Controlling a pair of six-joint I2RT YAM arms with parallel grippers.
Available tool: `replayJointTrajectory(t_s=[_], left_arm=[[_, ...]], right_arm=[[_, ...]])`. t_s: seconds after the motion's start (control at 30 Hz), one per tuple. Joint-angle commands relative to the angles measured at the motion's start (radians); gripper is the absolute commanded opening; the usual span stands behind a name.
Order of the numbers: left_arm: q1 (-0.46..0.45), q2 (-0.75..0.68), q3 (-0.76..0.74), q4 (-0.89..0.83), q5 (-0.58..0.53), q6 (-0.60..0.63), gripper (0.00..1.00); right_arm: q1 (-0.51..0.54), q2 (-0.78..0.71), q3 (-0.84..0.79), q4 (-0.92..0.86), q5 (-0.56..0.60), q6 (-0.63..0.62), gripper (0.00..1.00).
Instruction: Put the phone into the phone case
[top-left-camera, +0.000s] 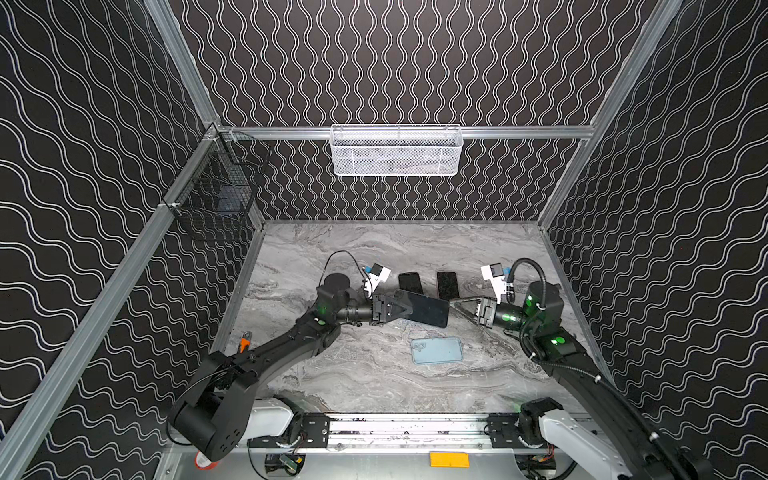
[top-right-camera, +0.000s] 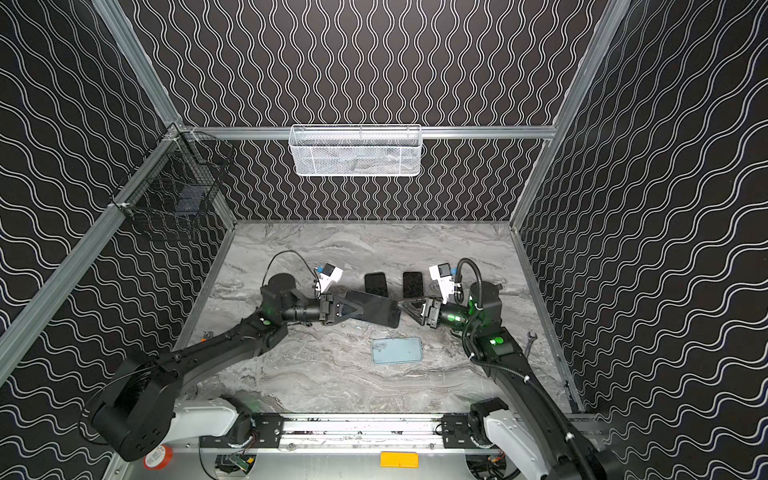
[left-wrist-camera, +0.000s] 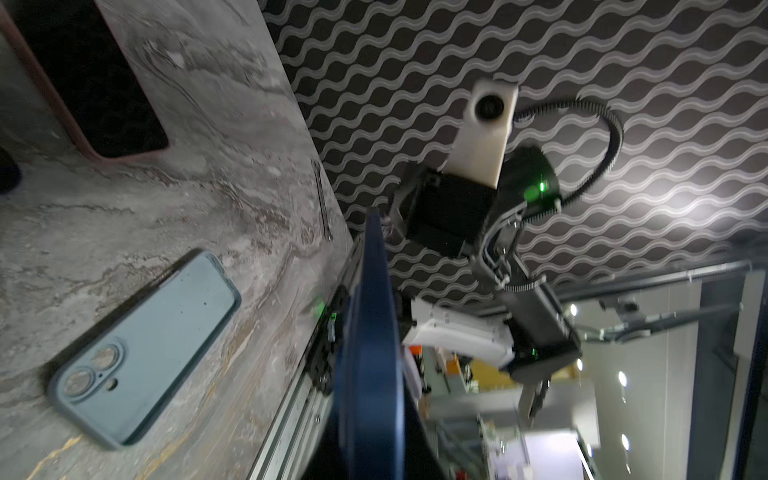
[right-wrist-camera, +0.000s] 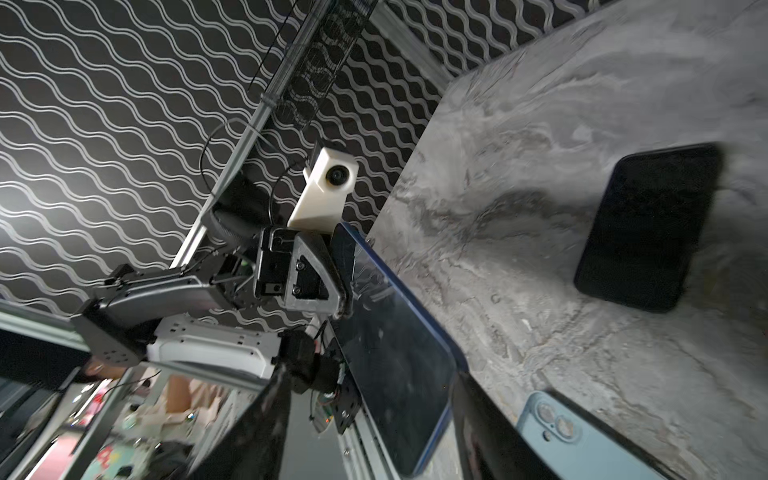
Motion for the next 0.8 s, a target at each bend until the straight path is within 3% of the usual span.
replayJointTrajectory(t_s=[0.0,0.17,0.43,0.57,0.77], left_arm=[[-0.045,-0.017,-0.061,0.36,-0.276,-0.18,0.0],[-0.156,-0.042,-0.1,0.396,-0.459,-0.151,0.0],[-0.237,-0.04,-0.088,0.372,-0.483,-0.125,0.0],[-0.26,0.003,-0.101,0.435,-0.497,-0.149,0.0],[-0.279,0.044,-0.121,0.503,-0.504,-0.174,0.0]], right_arm=[[0.001,-0.068,-0.028,-0.008,0.146,0.048,0.7],[0.0,-0.084,-0.061,0.022,0.088,0.145,0.75],[-0.001,-0.009,-0.12,0.346,-0.036,0.336,0.72],[0.0,0.028,-0.127,0.478,-0.06,0.416,0.61],[0.0,0.067,-0.121,0.544,-0.093,0.462,0.31]])
